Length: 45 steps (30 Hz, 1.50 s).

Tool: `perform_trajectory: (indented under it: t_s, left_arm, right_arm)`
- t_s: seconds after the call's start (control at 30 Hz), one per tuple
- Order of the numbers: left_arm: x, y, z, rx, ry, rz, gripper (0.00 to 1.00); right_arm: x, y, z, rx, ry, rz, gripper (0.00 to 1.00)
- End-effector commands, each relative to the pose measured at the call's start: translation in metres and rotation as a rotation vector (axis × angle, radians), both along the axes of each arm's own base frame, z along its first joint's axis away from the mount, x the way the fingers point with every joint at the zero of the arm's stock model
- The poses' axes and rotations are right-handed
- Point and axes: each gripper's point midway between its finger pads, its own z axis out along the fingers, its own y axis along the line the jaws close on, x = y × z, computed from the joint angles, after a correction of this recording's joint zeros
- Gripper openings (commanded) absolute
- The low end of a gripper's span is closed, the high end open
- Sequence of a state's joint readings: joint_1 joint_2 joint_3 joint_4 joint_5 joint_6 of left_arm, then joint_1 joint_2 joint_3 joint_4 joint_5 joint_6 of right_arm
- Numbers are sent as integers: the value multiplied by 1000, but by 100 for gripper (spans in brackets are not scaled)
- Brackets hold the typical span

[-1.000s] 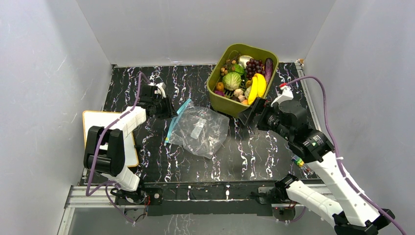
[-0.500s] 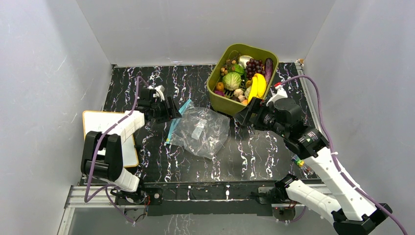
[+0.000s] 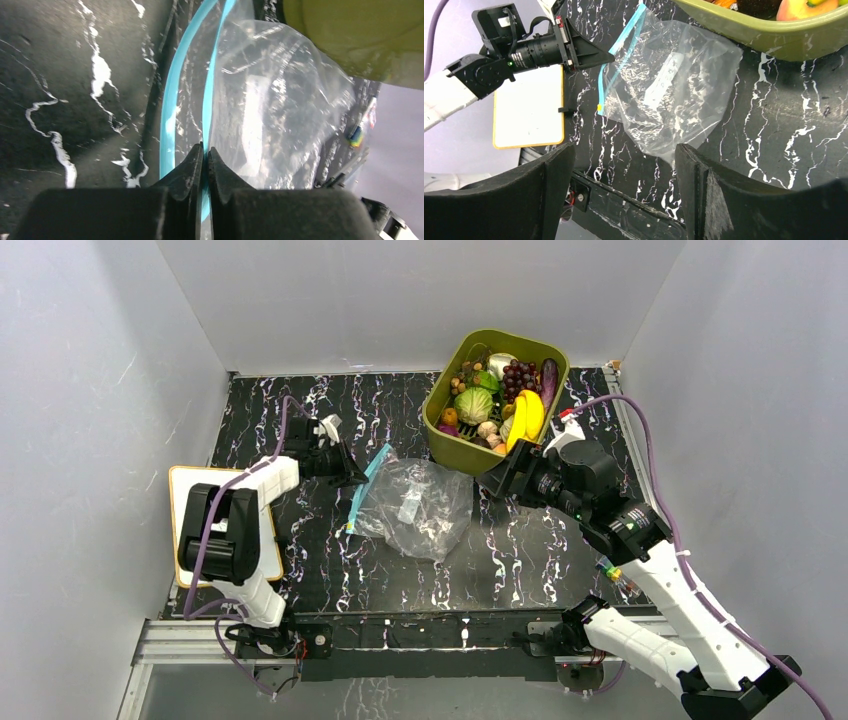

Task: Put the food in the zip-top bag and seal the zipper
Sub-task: Pick up the zipper food storage bag at the center of the board, then open the zipper of the food storage bag.

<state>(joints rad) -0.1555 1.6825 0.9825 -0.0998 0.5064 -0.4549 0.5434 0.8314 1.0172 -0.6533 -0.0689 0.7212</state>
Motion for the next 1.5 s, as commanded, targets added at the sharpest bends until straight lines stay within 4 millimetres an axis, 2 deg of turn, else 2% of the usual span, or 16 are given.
perform_trajectory:
  t_s: [0.0, 0.3, 0.33, 0.4, 0.53, 0.73, 0.9, 1.13, 1.33, 1.47]
  left_arm:
    - [-14, -17, 41, -144, -57, -47, 0]
    - [-38, -30, 89, -304, -103, 5, 0]
    - [-42, -30, 101, -313, -133, 12, 0]
    - [-47, -30, 112, -325, -151, 30, 0]
    - [-56, -30, 130, -349, -169, 65, 0]
    - [-67, -31, 156, -397, -203, 95, 0]
    - [-74, -30, 163, -429, -195, 129, 0]
    - [-81, -32, 162, -491, -158, 160, 0]
    - [-84, -35, 167, -522, -146, 161, 0]
    - [-86, -36, 172, -531, -145, 149, 0]
  right_arm:
    - [3, 9, 10, 57, -23, 13, 70]
    - [11, 23, -4, 58, 37, 28, 65]
    - [13, 26, -4, 54, 40, 28, 64]
    - [17, 34, -5, 43, 44, 38, 63]
    - [21, 55, -6, 14, 45, 57, 60]
    - [17, 106, -6, -19, 47, 127, 51]
    - [14, 151, 10, 16, 6, 149, 45]
    - [1, 212, 15, 86, -4, 173, 43]
    - [12, 237, 12, 57, -21, 157, 46]
    - [14, 248, -3, 11, 1, 170, 46]
